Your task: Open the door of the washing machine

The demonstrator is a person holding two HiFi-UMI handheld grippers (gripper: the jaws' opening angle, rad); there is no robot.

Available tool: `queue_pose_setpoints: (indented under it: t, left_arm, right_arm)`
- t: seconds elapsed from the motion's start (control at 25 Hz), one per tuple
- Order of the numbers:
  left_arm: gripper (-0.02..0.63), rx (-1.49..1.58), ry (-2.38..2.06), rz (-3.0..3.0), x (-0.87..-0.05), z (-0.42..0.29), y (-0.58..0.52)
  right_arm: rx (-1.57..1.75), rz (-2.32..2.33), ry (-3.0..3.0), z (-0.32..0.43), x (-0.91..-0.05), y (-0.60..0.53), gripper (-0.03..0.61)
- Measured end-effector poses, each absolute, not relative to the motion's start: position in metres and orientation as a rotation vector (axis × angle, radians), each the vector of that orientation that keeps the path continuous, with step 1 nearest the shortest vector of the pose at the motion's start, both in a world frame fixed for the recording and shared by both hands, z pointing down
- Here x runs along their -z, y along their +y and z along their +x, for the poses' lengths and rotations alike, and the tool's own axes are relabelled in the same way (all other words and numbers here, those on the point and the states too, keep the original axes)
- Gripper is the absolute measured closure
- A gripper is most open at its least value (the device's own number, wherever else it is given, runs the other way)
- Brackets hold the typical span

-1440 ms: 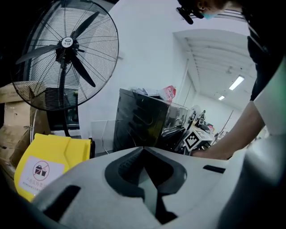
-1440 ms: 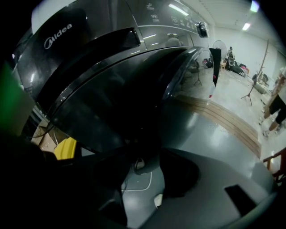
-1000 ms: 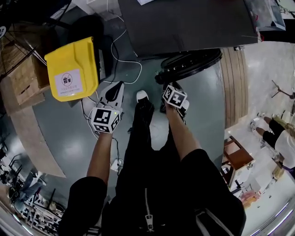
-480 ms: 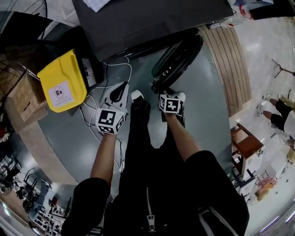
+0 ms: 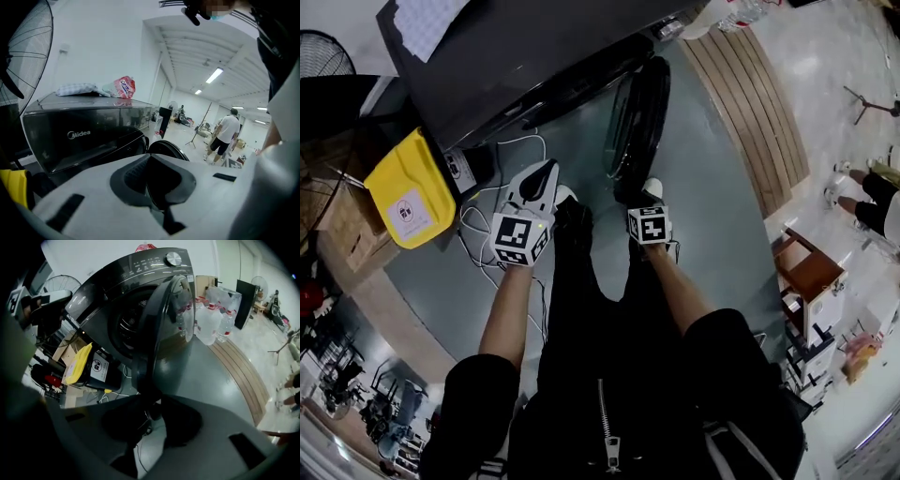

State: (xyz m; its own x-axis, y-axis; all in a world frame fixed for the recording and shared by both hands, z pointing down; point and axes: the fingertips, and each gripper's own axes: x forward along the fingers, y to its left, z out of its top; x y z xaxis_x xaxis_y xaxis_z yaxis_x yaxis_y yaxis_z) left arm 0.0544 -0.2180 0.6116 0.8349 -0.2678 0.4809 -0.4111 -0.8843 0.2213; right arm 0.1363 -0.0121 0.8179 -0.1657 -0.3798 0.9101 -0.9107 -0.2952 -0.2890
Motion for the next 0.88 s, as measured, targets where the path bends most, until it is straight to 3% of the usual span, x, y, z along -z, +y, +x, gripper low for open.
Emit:
queue_pose_setpoints:
  t: [0.88]
  left_arm:
    - [0.612,-0.689,-0.402,2.725,-0.623,0.22,-0.15]
  right_arm:
    - [-1.29,1.66,-1.395,0.394,-0.818,0.101,0.502]
